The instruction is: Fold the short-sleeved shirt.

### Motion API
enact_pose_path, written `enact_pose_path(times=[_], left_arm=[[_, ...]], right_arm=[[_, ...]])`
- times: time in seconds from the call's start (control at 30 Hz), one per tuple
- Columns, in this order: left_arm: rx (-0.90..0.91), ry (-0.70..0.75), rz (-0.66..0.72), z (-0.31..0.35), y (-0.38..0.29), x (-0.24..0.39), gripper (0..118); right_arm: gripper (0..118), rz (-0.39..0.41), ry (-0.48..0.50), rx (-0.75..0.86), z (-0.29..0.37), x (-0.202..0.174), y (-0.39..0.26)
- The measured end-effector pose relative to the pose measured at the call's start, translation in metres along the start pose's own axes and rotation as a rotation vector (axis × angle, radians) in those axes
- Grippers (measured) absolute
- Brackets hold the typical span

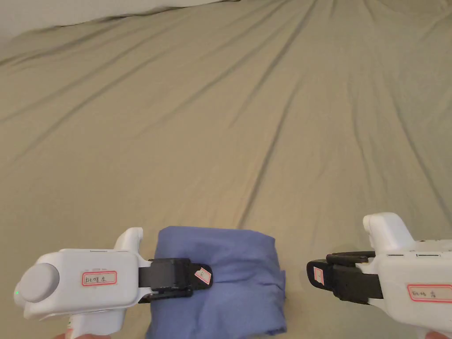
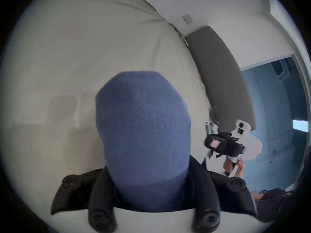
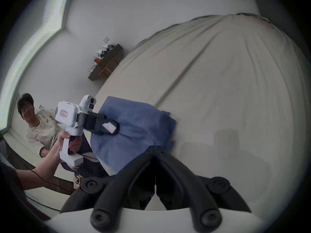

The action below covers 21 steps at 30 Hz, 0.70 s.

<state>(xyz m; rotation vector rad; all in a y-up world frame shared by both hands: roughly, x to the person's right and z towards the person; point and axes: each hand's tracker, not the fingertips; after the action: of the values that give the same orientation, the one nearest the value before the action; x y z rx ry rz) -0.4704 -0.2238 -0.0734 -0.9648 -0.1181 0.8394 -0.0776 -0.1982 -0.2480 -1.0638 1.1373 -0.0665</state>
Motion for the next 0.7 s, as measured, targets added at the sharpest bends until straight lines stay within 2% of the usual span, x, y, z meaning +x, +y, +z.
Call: enact_pose_path(times=[0.23, 0.43, 0.47, 0.5, 0.53, 0.6, 0.7], left_arm=[[0.055, 0.37, 0.059, 0.14, 0.031, -0.094, 42], [0.048, 0.543, 0.215, 0.19, 0.039, -0.175, 43], [0.059, 0.541, 0.27, 0.191, 0.039, -0.185, 56], [0.071, 0.547, 0.311, 0.191, 0.041, -0.195, 80], [0.089, 0.61, 0.318, 0.189, 0.039, -0.199, 93], [0.119, 0.74, 0.246, 0.19, 0.036, -0.197, 93], [0.188, 0.768, 0.249, 0.207, 0.03, -0.18, 93]], right_arm=[[3, 0.081, 0.022, 0.0, -0.018, -0.052, 0.017], [3, 0.123, 0.025, -0.048, -0.043, -0.079, 0.02], [3, 0.132, 0.023, -0.057, -0.046, -0.081, 0.019], [3, 0.142, 0.023, -0.067, -0.048, -0.084, 0.018], [3, 0.145, 0.021, -0.074, -0.05, -0.086, 0.017], [3, 0.15, 0.014, -0.085, -0.049, -0.087, 0.015], [3, 0.159, 0.003, -0.079, -0.04, -0.088, 0.014]])
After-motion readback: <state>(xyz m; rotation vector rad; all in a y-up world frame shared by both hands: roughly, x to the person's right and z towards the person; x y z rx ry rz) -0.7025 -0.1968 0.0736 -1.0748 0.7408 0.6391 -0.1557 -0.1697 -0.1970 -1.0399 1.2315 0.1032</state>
